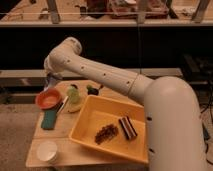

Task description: Wipe red bowl with towel

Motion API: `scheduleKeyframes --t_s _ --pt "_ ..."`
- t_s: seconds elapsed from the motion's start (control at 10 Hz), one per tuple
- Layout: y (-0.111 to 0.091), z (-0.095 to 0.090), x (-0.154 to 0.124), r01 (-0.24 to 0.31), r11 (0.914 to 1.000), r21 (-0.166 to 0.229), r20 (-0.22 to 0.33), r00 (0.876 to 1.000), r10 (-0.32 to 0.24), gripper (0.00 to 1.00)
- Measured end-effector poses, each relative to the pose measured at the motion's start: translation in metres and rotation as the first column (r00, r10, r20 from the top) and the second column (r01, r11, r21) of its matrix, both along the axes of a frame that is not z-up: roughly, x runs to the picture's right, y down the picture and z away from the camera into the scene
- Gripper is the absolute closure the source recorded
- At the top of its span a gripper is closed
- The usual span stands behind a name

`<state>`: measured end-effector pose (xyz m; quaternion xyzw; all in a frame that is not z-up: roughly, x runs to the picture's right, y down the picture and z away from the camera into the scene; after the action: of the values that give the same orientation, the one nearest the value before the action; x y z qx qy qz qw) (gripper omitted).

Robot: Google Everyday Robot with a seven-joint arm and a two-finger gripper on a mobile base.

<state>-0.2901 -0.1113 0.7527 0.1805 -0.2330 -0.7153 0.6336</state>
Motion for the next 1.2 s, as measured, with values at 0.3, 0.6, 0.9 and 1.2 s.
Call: scheduleKeyframes --t_s 0.3,0.6,0.9,1.2 --pt "0.020 0.050 0.000 -0.010 0.9998 -0.018 -0.047 0.999 0.009 1.00" --pt "0.045 0.088 -0.016 0.004 0.9960 -0.089 -0.027 1.000 -0.006 1.00" --pt "0.058 0.098 -0.038 0.026 0.9852 -0.169 0.039 0.999 -0.020 1.00" --pt "0.058 0.098 -0.037 0.025 0.9850 -0.171 0.039 0.999 -0.018 1.00"
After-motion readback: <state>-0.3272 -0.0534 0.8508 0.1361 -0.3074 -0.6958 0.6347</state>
